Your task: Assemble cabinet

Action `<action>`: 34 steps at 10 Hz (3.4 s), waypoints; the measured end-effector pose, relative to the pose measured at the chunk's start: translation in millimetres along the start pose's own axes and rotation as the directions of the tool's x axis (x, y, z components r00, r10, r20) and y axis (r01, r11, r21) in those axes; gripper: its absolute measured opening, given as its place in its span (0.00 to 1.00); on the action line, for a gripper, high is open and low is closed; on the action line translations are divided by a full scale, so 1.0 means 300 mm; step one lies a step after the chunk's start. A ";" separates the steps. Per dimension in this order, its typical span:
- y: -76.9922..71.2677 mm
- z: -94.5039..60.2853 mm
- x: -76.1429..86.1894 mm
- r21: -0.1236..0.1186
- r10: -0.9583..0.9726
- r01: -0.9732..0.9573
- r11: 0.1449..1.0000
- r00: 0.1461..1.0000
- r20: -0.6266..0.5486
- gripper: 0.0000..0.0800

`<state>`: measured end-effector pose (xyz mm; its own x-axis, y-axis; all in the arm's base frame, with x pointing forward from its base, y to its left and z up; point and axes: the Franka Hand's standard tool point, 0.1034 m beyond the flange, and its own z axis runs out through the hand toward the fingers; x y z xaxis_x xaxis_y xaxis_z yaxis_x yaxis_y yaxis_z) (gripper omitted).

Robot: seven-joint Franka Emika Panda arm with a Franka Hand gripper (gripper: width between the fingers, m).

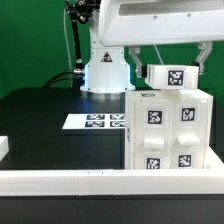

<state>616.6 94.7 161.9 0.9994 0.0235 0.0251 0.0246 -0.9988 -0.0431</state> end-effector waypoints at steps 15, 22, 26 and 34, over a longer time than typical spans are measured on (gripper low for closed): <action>-0.009 0.004 0.012 0.041 0.560 -0.560 0.828 0.828 0.006 0.69; -0.003 0.006 0.000 0.069 0.970 -0.974 0.216 0.222 0.097 0.69; 0.003 0.012 -0.007 0.057 0.992 -0.998 0.018 0.025 0.122 0.74; -0.029 -0.085 -0.016 0.052 0.962 -0.971 0.231 0.237 0.137 0.81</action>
Offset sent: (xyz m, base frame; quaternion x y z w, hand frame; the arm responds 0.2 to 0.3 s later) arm 0.0000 0.0000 0.0000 0.0000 0.0000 0.0000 1.0000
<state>611.0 102.3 187.8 0.2634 -0.9491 -0.1725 -0.9639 -0.2518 -0.0865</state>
